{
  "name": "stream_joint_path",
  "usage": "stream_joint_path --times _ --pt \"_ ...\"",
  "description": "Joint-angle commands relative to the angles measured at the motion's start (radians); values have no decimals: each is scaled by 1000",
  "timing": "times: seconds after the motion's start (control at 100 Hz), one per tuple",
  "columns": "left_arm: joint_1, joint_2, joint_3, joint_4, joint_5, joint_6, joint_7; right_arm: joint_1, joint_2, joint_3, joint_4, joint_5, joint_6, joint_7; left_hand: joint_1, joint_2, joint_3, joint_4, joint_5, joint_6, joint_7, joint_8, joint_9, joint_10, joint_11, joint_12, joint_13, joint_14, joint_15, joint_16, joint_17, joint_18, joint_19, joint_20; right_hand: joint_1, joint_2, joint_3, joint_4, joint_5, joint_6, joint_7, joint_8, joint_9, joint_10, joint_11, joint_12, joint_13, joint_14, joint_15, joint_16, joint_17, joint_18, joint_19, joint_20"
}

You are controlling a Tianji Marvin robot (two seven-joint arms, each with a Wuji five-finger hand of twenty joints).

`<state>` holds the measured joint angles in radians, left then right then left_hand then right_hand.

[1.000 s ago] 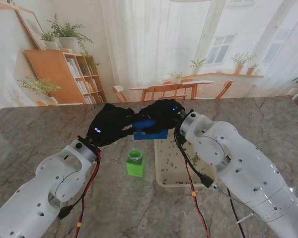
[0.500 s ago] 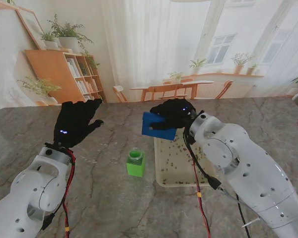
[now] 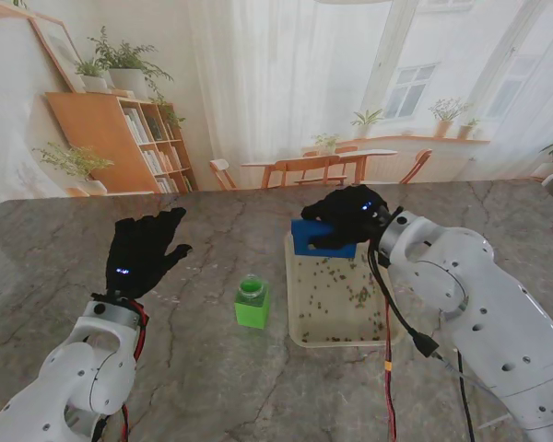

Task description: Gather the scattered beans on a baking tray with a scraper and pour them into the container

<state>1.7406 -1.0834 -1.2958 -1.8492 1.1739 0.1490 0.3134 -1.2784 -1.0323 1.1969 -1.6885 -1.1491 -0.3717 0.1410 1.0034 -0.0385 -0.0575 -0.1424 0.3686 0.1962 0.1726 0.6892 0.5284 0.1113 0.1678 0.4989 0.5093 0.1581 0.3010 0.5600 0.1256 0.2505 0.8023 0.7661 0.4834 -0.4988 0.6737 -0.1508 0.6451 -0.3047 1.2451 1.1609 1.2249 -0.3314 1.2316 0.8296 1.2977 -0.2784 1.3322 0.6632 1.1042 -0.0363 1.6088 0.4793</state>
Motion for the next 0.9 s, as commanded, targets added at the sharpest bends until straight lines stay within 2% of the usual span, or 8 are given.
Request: stream_joint_path --times 0.0,0.29,0.44,0.53,0.6,0.64,0.72,0.89 --pt "10 -11 16 19 -9 13 8 -9 10 2 33 1 10 11 -2 59 13 95 7 20 -6 -15 -2 13 -20 -10 -4 16 -14 -9 -15 27 -24 -17 99 52 10 -14 -72 14 18 -38 -25 -87 82 38 37 -219 59 17 24 -36 6 16" --pt "3 -22 49 57 -60 40 54 19 25 -36 126 1 23 98 1 61 13 95 11 20 -4 -16 0 16 -21 -10 -3 18 -14 -6 -16 30 -25 -17 430 353 -449 60 -290 226 -116 -186 -229 64 -35 36 -117 -55 -60 0 -174 95 -123 45" --pt "3 -24 53 72 -72 39 66 46 32 -65 178 3 28 129 0 63 13 95 12 20 -4 -16 2 14 -20 -10 -2 18 -14 -5 -14 30 -24 -15 537 394 -510 75 -307 281 -169 -244 -280 121 -93 34 -171 -1 -103 3 -241 130 -156 49" --pt "3 -26 54 78 -82 36 74 64 33 -86 211 -1 31 124 0 64 13 95 16 19 -2 -16 3 15 -20 -9 -1 17 -13 -4 -15 32 -24 -14 569 370 -494 82 -322 312 -217 -298 -315 158 -153 7 -200 23 -136 -7 -273 143 -178 42" --pt "3 -27 54 80 -87 31 80 80 34 -106 240 -6 40 109 -1 66 13 95 16 20 -2 -16 3 17 -20 -9 0 19 -12 -3 -15 32 -25 -14 512 294 -379 73 -312 305 -219 -320 -318 171 -195 -27 -206 28 -163 -17 -277 140 -188 35" --pt "3 -27 54 80 -88 28 83 89 33 -119 257 -9 48 96 -1 67 13 95 16 20 -2 -16 4 17 -20 -9 0 19 -12 -3 -15 32 -25 -13 430 231 -248 51 -313 294 -217 -314 -319 174 -206 -37 -211 37 -184 -31 -281 140 -193 21" --pt "5 -27 53 80 -88 23 88 108 33 -147 290 -13 64 69 -1 69 13 95 17 19 -2 -15 5 16 -19 -8 2 17 -11 -2 -14 33 -25 -13 341 145 -129 31 -323 282 -191 -290 -336 188 -226 -54 -233 61 -230 -54 -302 151 -215 6" --pt "10 -29 51 80 -94 20 95 157 31 -211 355 -4 81 29 2 74 14 95 21 19 1 -14 8 17 -18 -8 5 19 -9 0 -13 34 -24 -10 219 64 1 18 -337 304 -172 -197 -389 223 -241 -78 -287 127 -333 -103 -364 194 -269 -22"
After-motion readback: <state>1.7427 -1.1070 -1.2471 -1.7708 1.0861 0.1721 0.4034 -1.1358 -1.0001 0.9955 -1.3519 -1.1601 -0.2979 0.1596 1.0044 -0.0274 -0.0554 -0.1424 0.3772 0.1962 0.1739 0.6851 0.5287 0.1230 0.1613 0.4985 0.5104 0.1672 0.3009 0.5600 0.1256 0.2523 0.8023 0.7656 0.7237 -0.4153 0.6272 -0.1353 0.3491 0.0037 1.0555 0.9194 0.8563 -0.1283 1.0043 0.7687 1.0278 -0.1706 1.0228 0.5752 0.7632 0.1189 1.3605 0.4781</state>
